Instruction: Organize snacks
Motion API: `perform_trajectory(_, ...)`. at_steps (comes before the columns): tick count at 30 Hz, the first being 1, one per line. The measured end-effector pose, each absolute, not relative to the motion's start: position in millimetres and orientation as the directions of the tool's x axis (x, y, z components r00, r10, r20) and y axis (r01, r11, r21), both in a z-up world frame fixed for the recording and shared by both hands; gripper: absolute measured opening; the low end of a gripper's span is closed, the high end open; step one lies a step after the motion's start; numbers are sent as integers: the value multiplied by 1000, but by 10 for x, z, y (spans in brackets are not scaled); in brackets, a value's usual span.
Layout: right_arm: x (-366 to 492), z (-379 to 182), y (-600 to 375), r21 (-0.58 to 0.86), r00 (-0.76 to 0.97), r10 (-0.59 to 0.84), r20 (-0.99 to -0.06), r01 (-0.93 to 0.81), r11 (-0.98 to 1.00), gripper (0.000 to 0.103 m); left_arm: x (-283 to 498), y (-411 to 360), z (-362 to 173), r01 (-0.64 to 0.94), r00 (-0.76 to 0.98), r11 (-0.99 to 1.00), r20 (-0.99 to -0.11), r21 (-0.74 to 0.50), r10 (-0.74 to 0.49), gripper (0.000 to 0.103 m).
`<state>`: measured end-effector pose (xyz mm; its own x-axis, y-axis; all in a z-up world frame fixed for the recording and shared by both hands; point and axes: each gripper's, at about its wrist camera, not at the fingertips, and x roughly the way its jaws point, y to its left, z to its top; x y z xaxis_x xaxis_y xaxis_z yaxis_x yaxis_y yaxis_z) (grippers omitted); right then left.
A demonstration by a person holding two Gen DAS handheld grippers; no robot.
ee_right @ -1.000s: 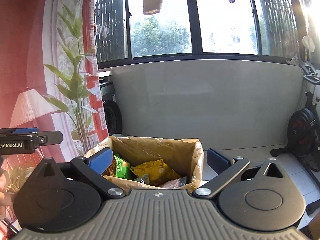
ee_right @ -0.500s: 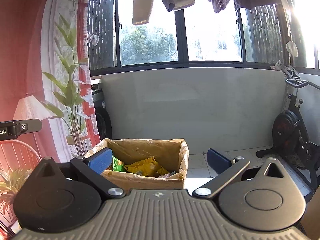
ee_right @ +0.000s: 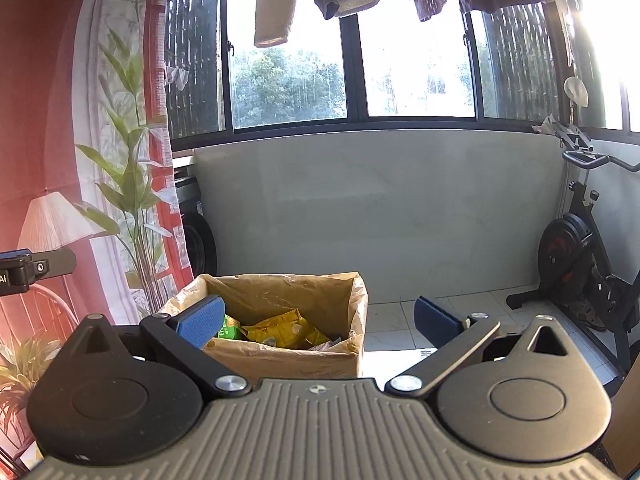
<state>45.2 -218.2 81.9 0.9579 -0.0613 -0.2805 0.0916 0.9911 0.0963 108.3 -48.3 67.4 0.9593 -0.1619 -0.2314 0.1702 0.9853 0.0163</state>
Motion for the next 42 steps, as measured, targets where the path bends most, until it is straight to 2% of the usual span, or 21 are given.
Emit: perform_trajectory(42,490,808,-2154,79,955,-65,-290,92,993,103,1089,-472,606,162,956,987,-248,2,-156,90)
